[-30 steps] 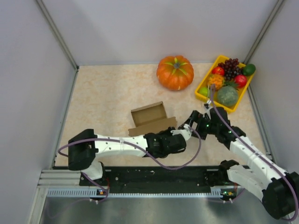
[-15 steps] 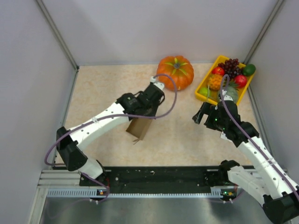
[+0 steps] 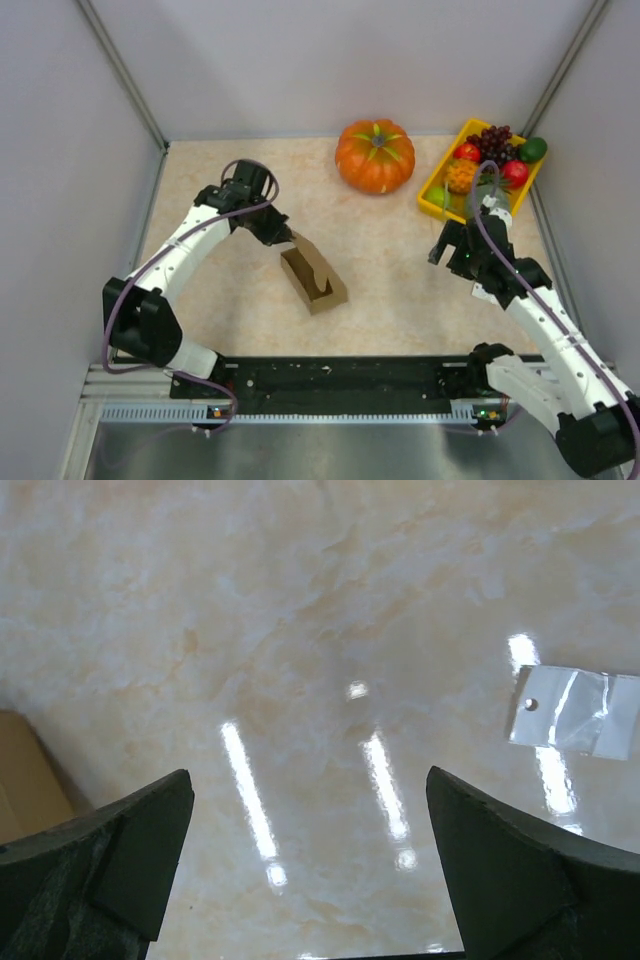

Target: Fold the paper box

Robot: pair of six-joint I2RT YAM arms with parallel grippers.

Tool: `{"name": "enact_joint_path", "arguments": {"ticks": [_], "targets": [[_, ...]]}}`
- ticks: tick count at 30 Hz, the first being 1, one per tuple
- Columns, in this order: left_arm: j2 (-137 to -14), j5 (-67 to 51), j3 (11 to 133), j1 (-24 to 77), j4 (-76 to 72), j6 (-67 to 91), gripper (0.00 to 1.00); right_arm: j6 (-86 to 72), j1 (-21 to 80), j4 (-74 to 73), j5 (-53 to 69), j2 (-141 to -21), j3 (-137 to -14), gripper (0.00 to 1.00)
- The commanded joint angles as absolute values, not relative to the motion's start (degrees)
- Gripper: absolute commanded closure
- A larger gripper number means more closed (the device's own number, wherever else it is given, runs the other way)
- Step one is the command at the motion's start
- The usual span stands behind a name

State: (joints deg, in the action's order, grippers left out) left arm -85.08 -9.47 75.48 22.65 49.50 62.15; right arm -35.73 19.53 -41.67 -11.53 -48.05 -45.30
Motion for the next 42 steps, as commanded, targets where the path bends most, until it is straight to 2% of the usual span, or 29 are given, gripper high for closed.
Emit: {"name": "enact_joint_path", "arguments": {"ticks": [1,6,10,13,17,20,27,29,32,34,38,40,42], "targets": [[-81.3,-9.67,73.74,19.25,49.65,78.92,1.0,-37.09,13.28,-40.09,-13.54,-53.51,-42.72,0.01],[-86.92,-8.17,80.41,16.71,56.42,80.24,1.0,-38.32,1.71,-35.42,-12.57,-56.95,-39.91,0.01],[-88.42,-11.34,79.81,15.91,53.45,84.01,1.0,-35.52,-5.17,-31.92,-13.17,-60.55,-39.11,0.01],[-88.33,-9.68,80.33,15.82,52.29,86.39,1.0,-31.84,-6.41,-31.29,-17.83,-62.4,-39.55,0.01],[-89.56,-3.09,86.03,15.82,57.73,86.84,1.0,-28.4,-10.36,-28.67,-10.05,-67.05,-38.85,0.01],[-90.17,-1.5,88.68,15.73,60.03,86.31,1.0,-26.9,-10.63,-27.25,-9.06,-71.44,-38.76,0.02],[-89.65,-0.88,87.81,16.35,60.2,86.92,1.0,-28.21,-10.72,-27.68,-8.88,-78.74,-39.82,0.1],[-89.39,-0.7,87.89,16.35,60.38,87.19,1.0,-29.26,-10.72,-30.23,-9.05,-80.85,-40.78,0.2],[-88.6,1.84,87.72,16.87,60.55,88.15,1.0,-31.99,-10.46,-30.85,-7.66,-80.69,-39.64,0.26],[-88.24,2.72,87.28,17.05,60.99,88.77,1.0,-32.87,-8.72,-30.94,-7.38,-80.07,-38.94,0.38],[-88.07,3.43,86.75,17.14,61.61,89.47,1.0,-34.45,-4.49,-30.94,-8.0,-78.31,-38.67,0.47],[-88.07,3.86,86.4,17.14,62.22,90.0,1.0,-34.71,-3.17,-30.5,-7.47,-78.92,-38.76,0.62],[-87.98,4.13,86.05,17.14,62.31,90.52,1.0,-34.72,-1.32,-29.71,-6.59,-79.45,-38.85,0.73]]}}
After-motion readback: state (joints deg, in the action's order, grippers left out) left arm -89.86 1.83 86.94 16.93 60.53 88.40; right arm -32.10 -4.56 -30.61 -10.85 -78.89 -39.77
